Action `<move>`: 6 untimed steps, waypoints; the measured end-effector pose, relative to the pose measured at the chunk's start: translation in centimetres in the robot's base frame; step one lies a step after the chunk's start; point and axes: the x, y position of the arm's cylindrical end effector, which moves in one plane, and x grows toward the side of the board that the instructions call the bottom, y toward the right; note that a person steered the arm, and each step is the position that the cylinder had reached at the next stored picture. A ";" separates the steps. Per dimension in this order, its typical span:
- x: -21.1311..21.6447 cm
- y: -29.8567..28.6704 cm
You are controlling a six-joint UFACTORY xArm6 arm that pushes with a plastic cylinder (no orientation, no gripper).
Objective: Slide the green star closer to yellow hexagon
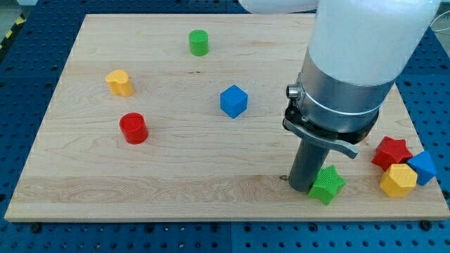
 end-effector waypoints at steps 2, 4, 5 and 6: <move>0.0 1.6; 0.1 2.9; 0.1 3.4; 0.1 4.2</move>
